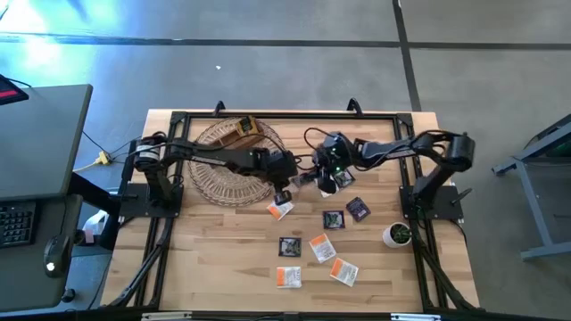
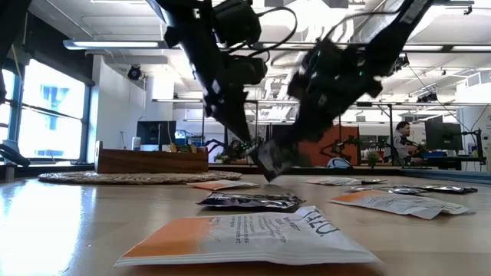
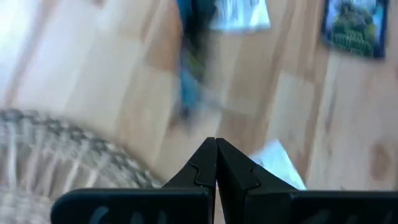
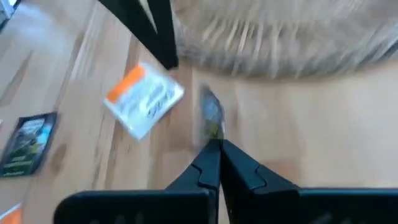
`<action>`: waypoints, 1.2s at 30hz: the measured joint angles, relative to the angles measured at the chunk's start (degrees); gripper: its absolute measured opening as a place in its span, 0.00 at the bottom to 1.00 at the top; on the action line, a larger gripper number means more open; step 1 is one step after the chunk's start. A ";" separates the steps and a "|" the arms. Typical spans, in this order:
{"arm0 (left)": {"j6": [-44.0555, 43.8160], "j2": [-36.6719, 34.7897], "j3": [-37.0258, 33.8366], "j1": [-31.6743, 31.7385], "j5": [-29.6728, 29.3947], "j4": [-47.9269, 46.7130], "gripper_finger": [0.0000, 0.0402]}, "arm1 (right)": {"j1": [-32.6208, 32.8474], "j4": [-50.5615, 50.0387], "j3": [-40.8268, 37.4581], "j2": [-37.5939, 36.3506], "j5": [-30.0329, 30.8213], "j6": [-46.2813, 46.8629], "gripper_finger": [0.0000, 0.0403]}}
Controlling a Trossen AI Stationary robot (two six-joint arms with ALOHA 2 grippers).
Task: Pick & Place Tea
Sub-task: Put the purple tea bag into the middle section of the wooden organizer
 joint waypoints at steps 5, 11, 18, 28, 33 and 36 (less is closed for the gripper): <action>-1.61 -0.07 5.73 1.45 -0.55 -9.75 0.00 | 3.51 -4.20 0.09 -6.95 12.65 -14.36 0.01; 6.38 0.27 9.70 1.91 -1.38 -9.63 0.03 | 8.13 -10.28 0.09 -8.94 22.25 -21.43 0.01; 10.45 0.35 10.42 1.94 -0.90 -5.00 0.23 | 10.17 -11.57 0.02 -8.92 25.01 -20.00 0.01; 10.50 1.73 10.40 1.94 1.47 3.45 0.44 | 10.63 -9.36 0.04 -8.97 24.34 -20.30 0.00; 10.83 3.49 10.41 1.87 2.06 5.04 0.45 | 10.63 -7.21 0.07 -8.94 24.18 -20.66 0.00; 10.83 3.72 10.46 1.87 2.02 5.66 0.45 | 10.63 -5.20 0.07 -8.90 23.60 -20.67 0.00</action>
